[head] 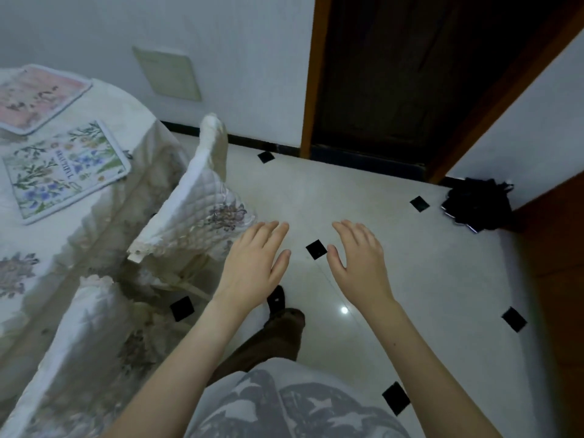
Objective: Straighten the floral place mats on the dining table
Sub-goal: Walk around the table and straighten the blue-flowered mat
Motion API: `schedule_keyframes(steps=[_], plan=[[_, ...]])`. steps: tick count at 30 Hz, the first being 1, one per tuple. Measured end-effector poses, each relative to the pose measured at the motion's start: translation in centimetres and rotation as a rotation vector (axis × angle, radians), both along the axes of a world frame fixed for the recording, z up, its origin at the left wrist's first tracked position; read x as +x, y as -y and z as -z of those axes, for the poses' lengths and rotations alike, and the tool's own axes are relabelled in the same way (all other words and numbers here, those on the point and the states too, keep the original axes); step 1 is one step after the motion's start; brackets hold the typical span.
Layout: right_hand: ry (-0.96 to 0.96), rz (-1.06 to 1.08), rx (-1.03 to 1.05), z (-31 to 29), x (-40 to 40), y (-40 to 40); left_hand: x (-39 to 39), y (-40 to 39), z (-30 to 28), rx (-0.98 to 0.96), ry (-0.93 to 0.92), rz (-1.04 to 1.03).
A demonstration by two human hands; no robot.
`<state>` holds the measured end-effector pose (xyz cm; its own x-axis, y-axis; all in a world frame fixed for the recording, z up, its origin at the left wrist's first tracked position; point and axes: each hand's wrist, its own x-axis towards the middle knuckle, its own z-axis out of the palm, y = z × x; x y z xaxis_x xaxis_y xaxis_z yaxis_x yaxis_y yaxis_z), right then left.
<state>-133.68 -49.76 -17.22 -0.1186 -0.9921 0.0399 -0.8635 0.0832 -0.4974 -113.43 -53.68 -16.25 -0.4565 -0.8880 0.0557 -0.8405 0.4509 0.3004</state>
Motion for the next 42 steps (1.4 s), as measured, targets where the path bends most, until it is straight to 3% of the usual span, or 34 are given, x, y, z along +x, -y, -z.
schedule_keyframes(steps=[5, 14, 29, 42], plan=[[-0.016, -0.096, -0.011, 0.1, 0.3, 11.3, -0.1, 8.8, 0.5, -0.024, -0.026, -0.081], [-0.015, -0.292, -0.172, -3.5, 3.4, 31.3, 2.1, 25.3, -3.7, -0.186, -0.034, -0.256], [0.022, -0.883, -0.073, -1.3, 8.6, 53.7, 1.9, 37.9, -0.5, -0.042, -0.003, -0.822], [0.075, -1.225, -0.145, -3.4, 12.4, 69.3, 1.7, 50.8, -3.1, -0.124, -0.019, -1.217]])
